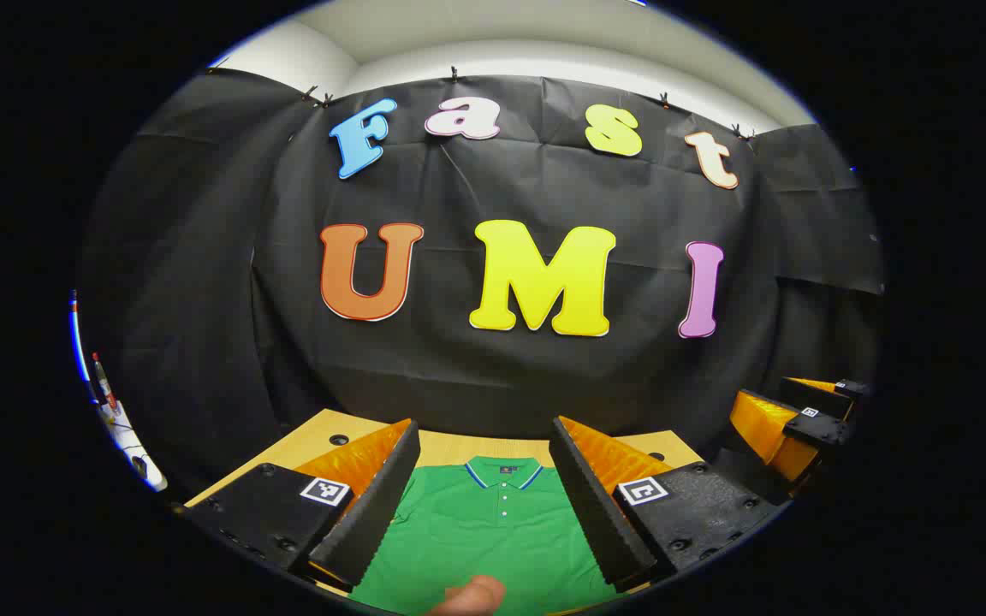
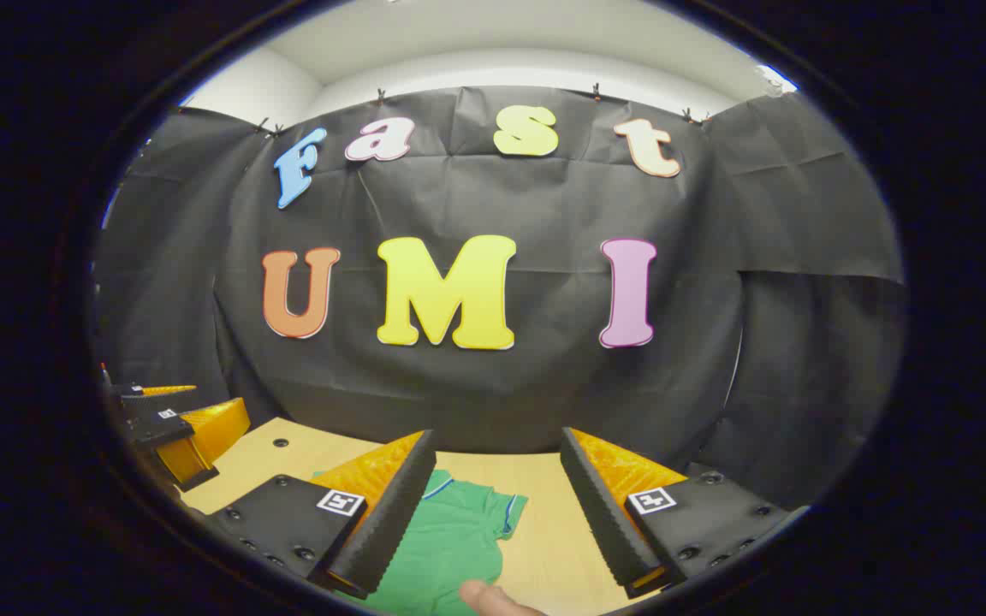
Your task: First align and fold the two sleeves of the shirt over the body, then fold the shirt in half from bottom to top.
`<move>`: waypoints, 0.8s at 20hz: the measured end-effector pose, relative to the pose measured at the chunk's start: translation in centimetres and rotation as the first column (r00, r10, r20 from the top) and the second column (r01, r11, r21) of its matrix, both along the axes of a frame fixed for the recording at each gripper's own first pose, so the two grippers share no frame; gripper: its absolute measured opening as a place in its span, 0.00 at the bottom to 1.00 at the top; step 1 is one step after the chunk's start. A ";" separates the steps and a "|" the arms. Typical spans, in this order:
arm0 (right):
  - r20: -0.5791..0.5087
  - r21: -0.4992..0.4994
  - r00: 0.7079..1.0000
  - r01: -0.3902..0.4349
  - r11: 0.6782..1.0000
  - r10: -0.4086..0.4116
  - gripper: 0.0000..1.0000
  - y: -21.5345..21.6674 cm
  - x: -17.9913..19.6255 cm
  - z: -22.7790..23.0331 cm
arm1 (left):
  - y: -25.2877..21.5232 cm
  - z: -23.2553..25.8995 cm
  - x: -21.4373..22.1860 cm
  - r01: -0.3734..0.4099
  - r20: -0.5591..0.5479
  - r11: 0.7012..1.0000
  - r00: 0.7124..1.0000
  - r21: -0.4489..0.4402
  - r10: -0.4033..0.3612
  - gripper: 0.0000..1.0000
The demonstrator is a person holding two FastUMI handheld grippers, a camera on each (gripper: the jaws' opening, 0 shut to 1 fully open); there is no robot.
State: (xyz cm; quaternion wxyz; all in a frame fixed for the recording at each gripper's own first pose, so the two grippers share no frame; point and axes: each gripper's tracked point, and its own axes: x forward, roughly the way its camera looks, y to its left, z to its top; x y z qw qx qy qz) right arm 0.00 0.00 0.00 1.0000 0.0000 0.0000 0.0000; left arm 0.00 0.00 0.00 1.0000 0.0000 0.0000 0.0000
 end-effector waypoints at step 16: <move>-0.003 -0.043 1.000 -0.013 0.999 0.013 0.96 5.7 0.3 -0.4 | 0.7 0.3 2.1 0.099 0.011 0.995 0.995 0.028 -0.099 0.98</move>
